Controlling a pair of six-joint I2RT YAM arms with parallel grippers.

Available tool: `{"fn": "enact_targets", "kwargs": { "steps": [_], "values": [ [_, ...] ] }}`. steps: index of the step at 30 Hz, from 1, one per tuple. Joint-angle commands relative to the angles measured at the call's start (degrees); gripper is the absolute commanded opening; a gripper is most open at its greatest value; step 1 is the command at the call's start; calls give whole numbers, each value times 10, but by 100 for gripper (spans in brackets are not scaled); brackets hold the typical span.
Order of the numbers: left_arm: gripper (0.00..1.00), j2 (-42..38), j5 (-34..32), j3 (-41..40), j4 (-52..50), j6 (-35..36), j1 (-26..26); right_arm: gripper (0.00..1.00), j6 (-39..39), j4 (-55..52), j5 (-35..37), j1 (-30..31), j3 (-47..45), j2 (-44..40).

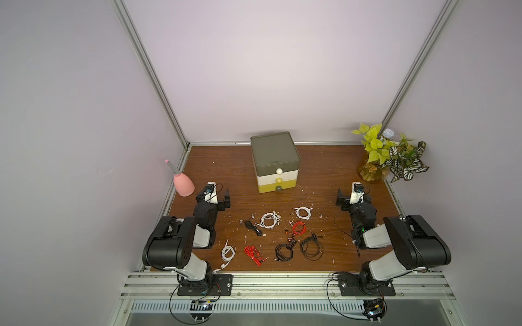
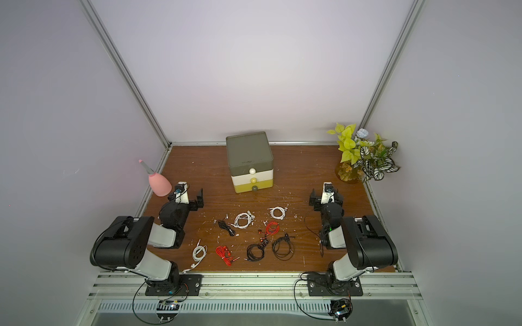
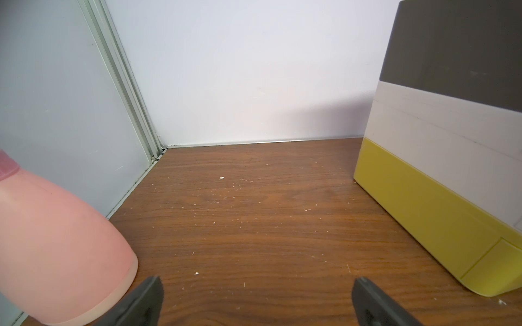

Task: Place the wired earphones into the drawer by color
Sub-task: Open the drawer in the storage box.

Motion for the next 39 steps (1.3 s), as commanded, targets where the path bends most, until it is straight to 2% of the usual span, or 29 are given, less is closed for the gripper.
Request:
{"fn": "enact_targets", "kwargs": {
  "steps": [1, 34, 37, 39],
  "values": [
    [100, 2, 9, 8, 14, 6, 7, 99, -3, 28, 13, 4, 13, 1],
    [100, 3, 4, 9, 14, 5, 7, 100, -3, 28, 12, 4, 13, 0],
    [100, -14, -38, 2, 15, -12, 7, 100, -2, 37, 17, 4, 7, -7],
    [100, -53, -52, -13, 13, -15, 7, 100, 2, 15, 27, 4, 2, -41]
  ]
}}
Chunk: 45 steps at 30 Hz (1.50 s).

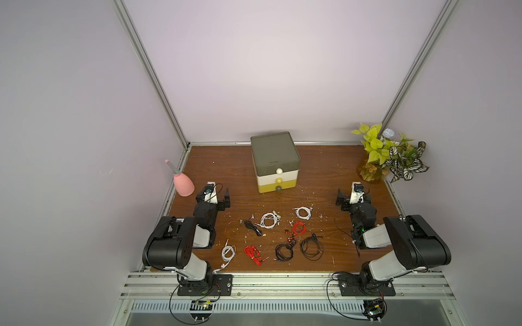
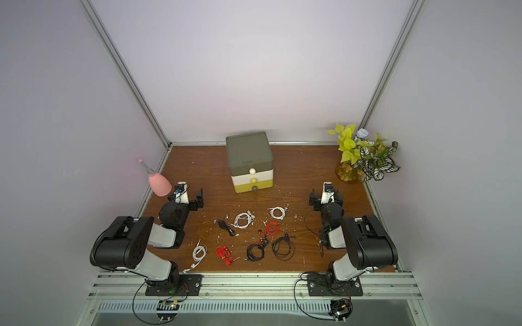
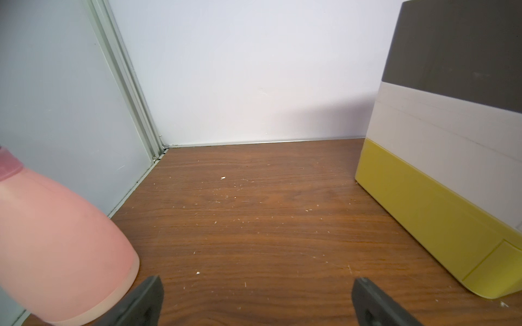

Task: Place the wired earphones into the drawer by color
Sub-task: Open the drawer in the storage box.

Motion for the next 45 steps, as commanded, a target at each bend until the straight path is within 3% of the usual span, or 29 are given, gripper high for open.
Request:
{"fn": "enact_targets", "kwargs": {
  "steps": [1, 6, 8, 15, 19, 27, 34, 45],
  "values": [
    [100, -60, -38, -18, 12, -11, 7, 100, 3, -2, 26, 3, 3, -54],
    [100, -179, -45, -34, -44, -23, 7, 100, 11, -117, 35, 3, 27, -150],
    [100, -229, -52, -31, -72, -50, 7, 100, 55, -177, 38, 3, 42, -189],
    [100, -376, -142, 34, -325, -233, 7, 99, 145, -388, -61, 3, 116, -303],
    [100, -409, -90, 50, -391, -258, 7, 100, 197, -433, -135, 4, 143, -330],
    [100, -366, 65, 70, -387, -298, 7, 100, 292, -505, -242, 39, 240, -251],
    [100, -335, 113, 69, -385, -336, 4, 100, 285, -543, -196, 149, 316, -192],
    [100, -258, 171, 60, -339, -328, -67, 94, 285, -583, -126, 281, 421, -97]
  ]
}}
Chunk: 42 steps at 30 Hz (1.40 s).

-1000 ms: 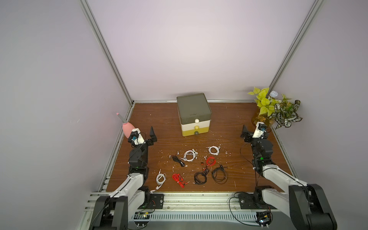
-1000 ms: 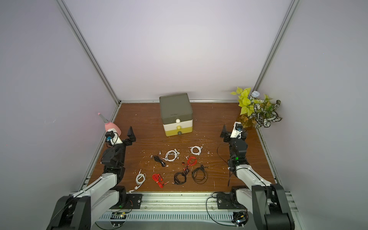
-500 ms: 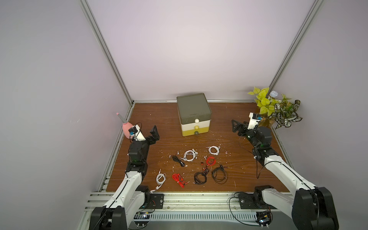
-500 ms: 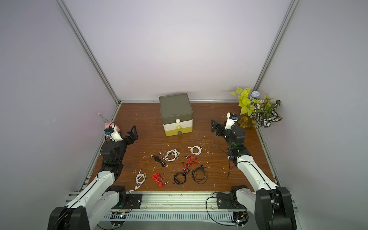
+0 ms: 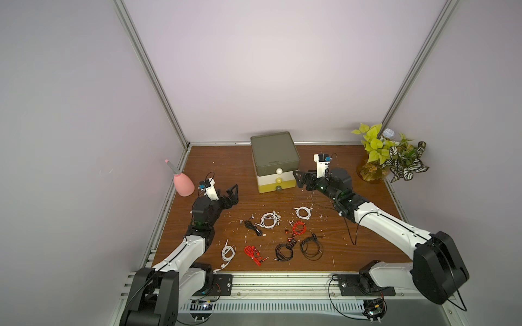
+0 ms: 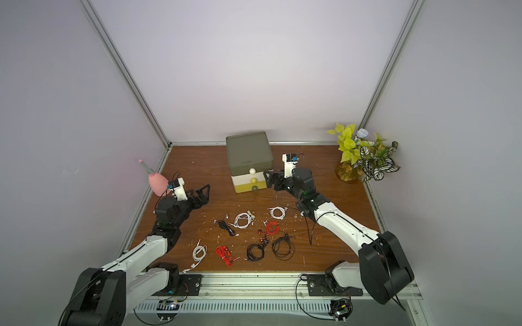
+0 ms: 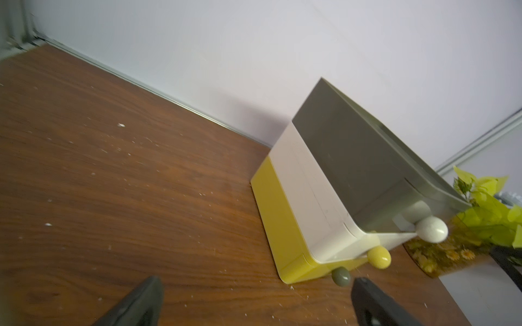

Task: Place the wired earphones into the drawer by color
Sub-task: Open the drawer in the storage box.

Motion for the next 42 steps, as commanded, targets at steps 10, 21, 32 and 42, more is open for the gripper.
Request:
{"fn": "enact_targets", "kwargs": {
  "steps": [10, 21, 32, 42],
  "values": [
    [100, 10, 80, -16, 78, 15, -10, 83, 13, -36, 73, 64, 102, 86],
    [100, 3, 83, -20, 85, 15, -11, 67, 16, -70, 108, 87, 161, 141],
    [100, 3, 86, -19, 86, 12, -11, 53, 28, -78, 107, 92, 201, 183],
    [100, 8, 88, -18, 89, 9, -11, 40, 29, -101, 123, 92, 242, 211]
  ]
}}
